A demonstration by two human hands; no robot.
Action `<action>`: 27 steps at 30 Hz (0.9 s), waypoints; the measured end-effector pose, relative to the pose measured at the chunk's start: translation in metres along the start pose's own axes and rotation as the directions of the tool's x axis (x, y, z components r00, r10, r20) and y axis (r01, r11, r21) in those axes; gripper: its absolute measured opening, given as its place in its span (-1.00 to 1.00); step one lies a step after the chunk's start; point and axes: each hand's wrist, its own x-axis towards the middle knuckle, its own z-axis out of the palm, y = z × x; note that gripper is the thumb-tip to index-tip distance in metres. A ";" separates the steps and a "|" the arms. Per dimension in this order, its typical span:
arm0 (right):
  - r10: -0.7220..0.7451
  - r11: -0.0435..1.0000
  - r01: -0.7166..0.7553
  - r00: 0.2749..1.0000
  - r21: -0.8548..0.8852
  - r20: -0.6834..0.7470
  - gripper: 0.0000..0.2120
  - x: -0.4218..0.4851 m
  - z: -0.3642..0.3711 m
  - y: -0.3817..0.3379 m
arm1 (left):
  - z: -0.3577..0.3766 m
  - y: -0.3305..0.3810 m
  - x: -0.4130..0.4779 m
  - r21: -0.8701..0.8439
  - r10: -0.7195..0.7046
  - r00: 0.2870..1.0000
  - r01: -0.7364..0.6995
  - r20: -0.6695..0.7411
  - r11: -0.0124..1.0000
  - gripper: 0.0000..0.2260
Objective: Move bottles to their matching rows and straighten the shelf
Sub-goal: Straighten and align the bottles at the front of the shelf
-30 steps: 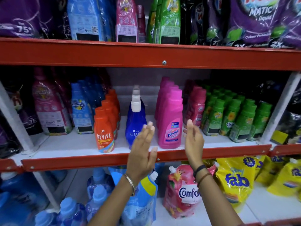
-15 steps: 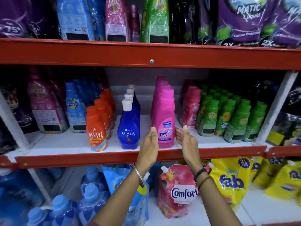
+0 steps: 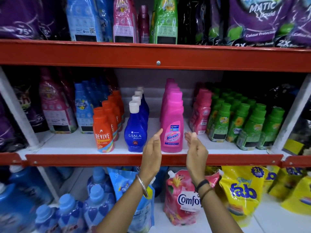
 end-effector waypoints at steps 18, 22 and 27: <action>0.230 0.934 -0.299 0.921 0.194 0.314 -0.49 -0.039 0.106 -0.013 | -0.082 -0.005 0.015 0.197 -0.051 0.985 0.083 -0.165 0.977 -0.18; 0.227 0.934 -0.296 0.922 0.198 0.313 -0.49 -0.038 0.107 -0.014 | -0.086 -0.011 0.016 0.189 -0.019 0.991 0.043 -0.129 0.981 -0.16; 0.160 0.961 -0.204 0.960 0.184 0.232 -0.63 -0.048 0.109 -0.022 | -0.091 -0.008 0.013 0.192 -0.009 0.994 0.030 -0.108 0.981 -0.22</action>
